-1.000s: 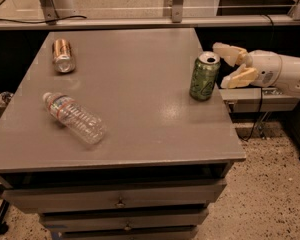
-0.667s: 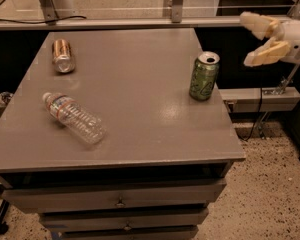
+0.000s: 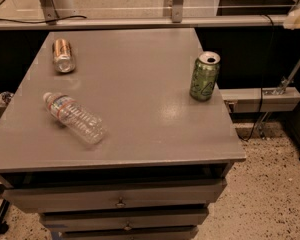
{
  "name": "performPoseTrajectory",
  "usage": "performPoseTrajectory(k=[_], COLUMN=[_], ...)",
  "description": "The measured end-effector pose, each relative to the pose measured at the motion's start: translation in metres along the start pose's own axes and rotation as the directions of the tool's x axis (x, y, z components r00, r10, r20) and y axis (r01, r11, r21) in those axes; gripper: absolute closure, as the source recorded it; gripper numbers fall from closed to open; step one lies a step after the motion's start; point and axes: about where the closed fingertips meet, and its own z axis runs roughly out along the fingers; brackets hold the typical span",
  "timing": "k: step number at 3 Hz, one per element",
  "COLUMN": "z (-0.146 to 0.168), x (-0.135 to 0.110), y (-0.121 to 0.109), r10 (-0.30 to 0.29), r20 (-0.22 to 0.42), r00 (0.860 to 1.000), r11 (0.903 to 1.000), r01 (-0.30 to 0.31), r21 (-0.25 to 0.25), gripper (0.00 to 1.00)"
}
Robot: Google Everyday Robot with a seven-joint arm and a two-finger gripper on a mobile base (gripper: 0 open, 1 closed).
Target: Place green can upright
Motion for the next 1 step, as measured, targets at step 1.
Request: performPoseTrajectory(k=[1], z=[0.0014], x=[0.0009], y=[0.0003], r10=[0.002], r20=[0.0], r00=[1.0], r11=[1.0], r01=[-0.002], r21=[-0.003], gripper=[0.0])
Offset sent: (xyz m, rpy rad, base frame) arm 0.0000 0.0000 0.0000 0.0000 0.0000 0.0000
